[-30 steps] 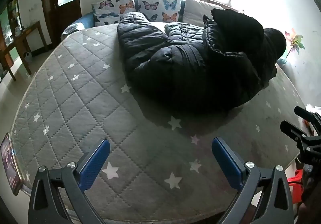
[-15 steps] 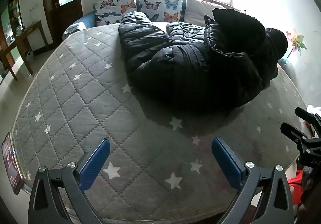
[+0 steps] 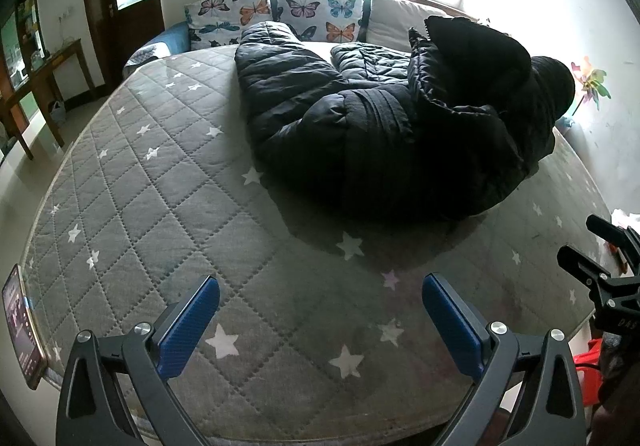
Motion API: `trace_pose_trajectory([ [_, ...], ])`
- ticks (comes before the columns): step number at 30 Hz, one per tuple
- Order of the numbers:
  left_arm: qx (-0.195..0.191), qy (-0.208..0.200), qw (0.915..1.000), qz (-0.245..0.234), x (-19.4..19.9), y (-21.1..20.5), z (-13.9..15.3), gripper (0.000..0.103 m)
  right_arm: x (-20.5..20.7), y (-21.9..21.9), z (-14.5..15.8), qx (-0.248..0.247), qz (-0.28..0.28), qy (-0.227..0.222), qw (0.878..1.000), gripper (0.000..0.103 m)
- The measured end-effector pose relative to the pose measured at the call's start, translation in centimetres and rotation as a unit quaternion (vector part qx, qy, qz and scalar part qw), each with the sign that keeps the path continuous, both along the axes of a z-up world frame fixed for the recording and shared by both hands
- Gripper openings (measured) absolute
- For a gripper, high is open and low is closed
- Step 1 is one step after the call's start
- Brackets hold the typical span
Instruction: Fold large clothes
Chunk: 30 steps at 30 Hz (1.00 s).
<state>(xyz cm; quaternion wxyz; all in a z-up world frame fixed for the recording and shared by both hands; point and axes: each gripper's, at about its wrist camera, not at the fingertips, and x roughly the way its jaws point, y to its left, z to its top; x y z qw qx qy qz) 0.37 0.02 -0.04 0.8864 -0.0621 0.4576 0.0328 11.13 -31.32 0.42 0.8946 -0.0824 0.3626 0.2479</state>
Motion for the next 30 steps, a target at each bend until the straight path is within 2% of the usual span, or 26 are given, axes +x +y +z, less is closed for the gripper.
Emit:
trace_pose_trajectory([
  [30, 0.007, 0.010, 0.9999, -0.005, 1.6, 0.7, -0.7, 0.103, 0.9, 0.7, 0.3, -0.004, 0.006, -0.008, 1.000, 0.103],
])
